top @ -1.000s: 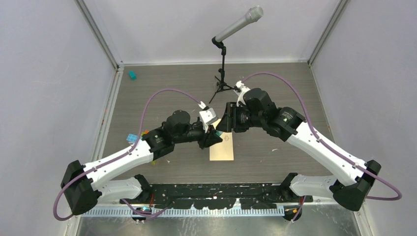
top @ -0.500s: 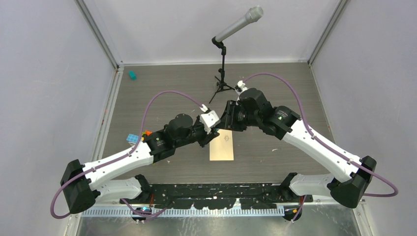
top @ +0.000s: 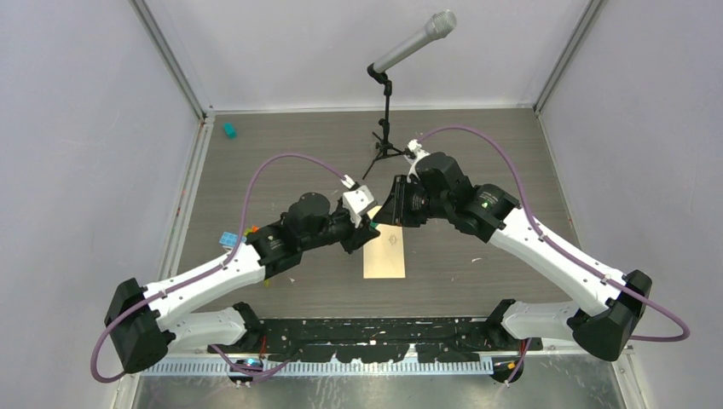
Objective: Place the letter into the envelope and seal it
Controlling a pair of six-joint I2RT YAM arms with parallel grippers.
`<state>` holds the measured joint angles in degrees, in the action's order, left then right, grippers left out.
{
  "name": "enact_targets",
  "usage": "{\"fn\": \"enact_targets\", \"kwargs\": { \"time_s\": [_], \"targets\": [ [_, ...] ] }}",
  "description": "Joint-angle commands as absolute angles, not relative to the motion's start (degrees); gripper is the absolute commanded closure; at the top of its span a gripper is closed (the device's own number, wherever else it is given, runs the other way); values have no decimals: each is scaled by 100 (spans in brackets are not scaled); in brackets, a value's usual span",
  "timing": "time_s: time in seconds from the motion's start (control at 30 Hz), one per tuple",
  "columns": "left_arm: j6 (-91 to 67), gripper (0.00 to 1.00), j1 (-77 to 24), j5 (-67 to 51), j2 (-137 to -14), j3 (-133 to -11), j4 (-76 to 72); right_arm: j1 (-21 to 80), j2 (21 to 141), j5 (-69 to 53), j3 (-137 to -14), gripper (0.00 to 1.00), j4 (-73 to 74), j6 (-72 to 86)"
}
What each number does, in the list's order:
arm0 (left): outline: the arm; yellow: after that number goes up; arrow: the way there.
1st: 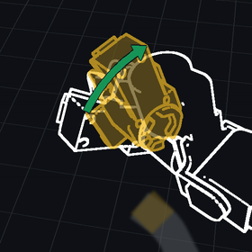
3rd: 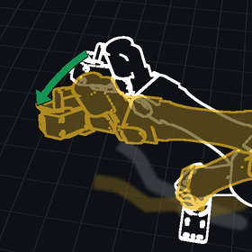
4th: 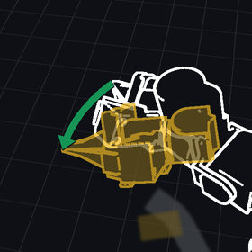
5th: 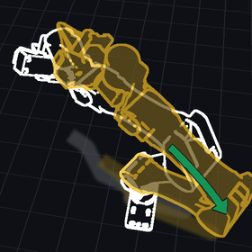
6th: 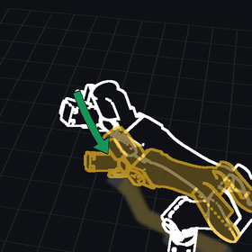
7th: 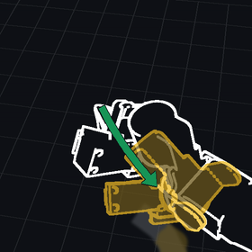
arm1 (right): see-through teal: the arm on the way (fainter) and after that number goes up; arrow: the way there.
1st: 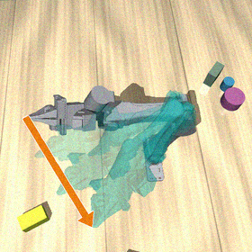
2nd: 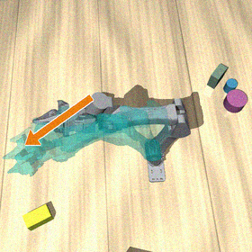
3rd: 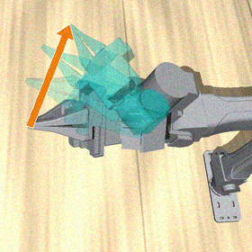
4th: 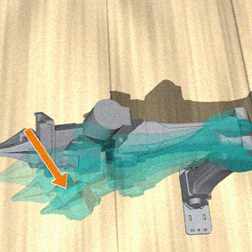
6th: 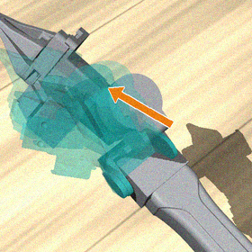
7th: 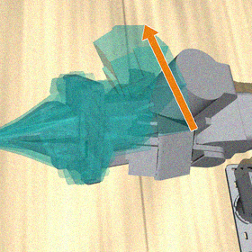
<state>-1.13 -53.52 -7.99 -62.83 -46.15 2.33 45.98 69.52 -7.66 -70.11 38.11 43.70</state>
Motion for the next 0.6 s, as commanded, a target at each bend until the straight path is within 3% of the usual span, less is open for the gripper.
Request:
{"fn": "enact_targets", "kwargs": {
  "time_s": [0.0, 0.17, 0.37, 0.43, 0.57],
  "targets": [
    [-1131, 100, -4859, -2799, -6217, -4586, -588, 4605, 6875, -1581, -7057, 93, 3463, 3274],
    [-2404, 100, -4461, -4703, -6427, -4350, -1639, 4597, 6605, -2696, -7031, 94, 3467, 2314],
    [-2662, 100, -4432, -4747, -6537, -4351, -1711, 4597, 6615, -2900, -7159, 92, 3719, 2030],
    [-2653, 100, -4421, -4579, -6572, -4358, -1663, 4597, 6612, -2746, -7207, 84, 3761, 2078],
    [-2567, 100, -4397, -3593, -6624, -4359, -1256, 4589, 6509, -1575, -7431, 56, 4035, 2271]
  ]
}}
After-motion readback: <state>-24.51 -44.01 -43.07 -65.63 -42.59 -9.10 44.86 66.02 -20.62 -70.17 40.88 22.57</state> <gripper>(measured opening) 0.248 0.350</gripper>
